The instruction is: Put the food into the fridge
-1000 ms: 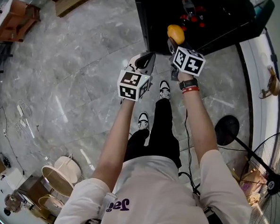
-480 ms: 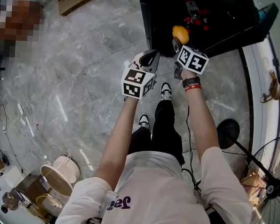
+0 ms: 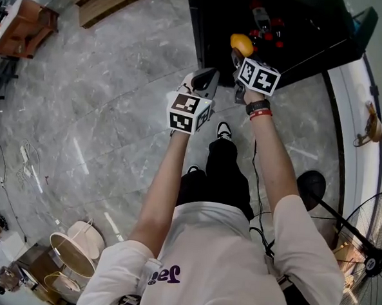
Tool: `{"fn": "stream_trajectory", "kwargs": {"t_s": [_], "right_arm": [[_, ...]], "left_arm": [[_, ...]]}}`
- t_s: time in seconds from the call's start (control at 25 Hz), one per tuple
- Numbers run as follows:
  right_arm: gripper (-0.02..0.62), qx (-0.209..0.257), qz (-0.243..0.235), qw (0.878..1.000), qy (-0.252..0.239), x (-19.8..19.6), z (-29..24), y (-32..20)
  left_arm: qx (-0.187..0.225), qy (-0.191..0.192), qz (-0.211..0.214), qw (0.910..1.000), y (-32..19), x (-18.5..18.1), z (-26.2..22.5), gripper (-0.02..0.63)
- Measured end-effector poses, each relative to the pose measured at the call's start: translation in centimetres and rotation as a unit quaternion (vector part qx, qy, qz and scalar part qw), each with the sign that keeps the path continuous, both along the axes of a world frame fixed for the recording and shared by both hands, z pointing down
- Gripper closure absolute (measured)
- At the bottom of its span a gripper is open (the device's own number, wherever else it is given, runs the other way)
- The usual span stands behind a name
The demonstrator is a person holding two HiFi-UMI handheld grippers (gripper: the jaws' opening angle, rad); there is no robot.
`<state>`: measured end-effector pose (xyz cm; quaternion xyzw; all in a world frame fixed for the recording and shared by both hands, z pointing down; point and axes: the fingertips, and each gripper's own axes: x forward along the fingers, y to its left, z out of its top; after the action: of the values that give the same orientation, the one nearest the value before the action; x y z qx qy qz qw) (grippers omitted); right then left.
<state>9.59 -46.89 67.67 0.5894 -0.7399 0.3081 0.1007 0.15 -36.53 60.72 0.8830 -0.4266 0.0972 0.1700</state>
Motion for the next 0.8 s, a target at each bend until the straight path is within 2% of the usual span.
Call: {"fn": "stream_trajectory", "kwargs": {"t_s": [0.8], "right_arm": [[0.310,0.020,-0.010,1.000,0.021,0.0,2.8,-8.0]], "left_arm": [[0.008,0.001,-0.013,0.9999,-5.3,-1.0,2.2,0.588]]}}
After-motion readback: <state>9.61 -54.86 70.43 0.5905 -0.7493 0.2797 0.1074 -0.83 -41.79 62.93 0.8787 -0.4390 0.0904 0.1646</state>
